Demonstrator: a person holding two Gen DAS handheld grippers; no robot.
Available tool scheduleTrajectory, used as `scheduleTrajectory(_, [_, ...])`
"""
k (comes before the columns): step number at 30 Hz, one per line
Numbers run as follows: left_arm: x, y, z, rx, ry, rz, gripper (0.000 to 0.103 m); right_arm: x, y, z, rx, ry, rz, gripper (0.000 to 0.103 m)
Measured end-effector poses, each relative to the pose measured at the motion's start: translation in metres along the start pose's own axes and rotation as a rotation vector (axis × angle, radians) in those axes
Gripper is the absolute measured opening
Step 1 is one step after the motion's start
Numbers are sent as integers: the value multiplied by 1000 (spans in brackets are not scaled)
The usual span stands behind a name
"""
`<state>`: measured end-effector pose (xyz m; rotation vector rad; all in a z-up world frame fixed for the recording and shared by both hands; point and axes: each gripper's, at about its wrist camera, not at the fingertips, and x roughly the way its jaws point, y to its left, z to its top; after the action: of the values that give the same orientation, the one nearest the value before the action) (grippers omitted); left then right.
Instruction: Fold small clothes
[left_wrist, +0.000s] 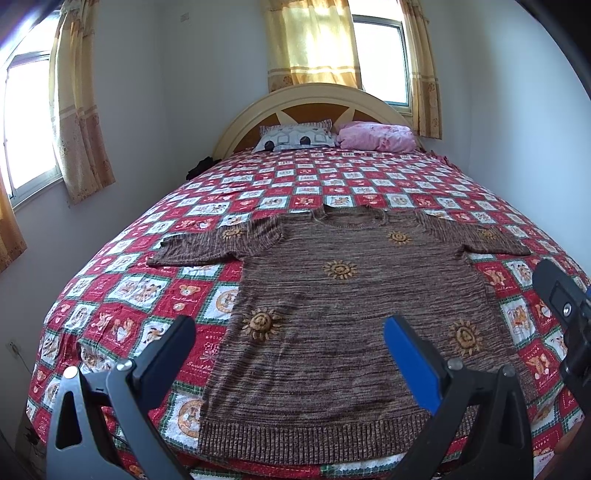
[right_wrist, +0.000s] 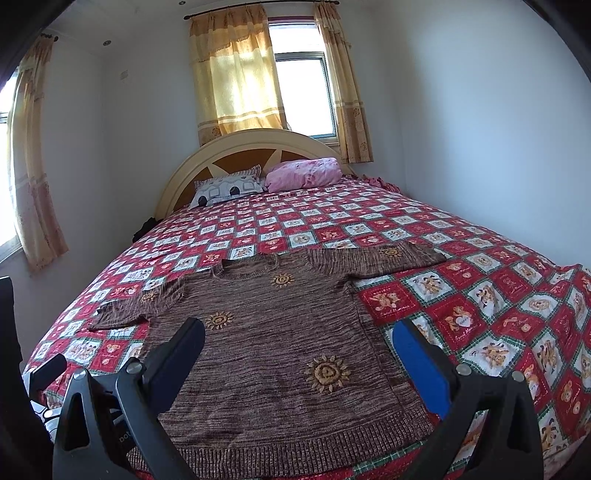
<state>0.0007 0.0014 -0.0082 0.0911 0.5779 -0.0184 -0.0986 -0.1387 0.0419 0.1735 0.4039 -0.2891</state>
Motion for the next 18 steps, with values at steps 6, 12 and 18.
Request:
scheduleTrajectory(6, [1, 0, -1, 1, 3, -1, 103, 1, 0, 0, 2, 2, 1, 102])
scheduleTrajectory(12, [1, 0, -1, 1, 4, -2, 103, 2, -2, -1, 6, 7, 4, 102])
scheduleTrajectory(18, [3, -1, -4, -1, 12, -3, 103, 4, -2, -2, 5, 18, 6, 102])
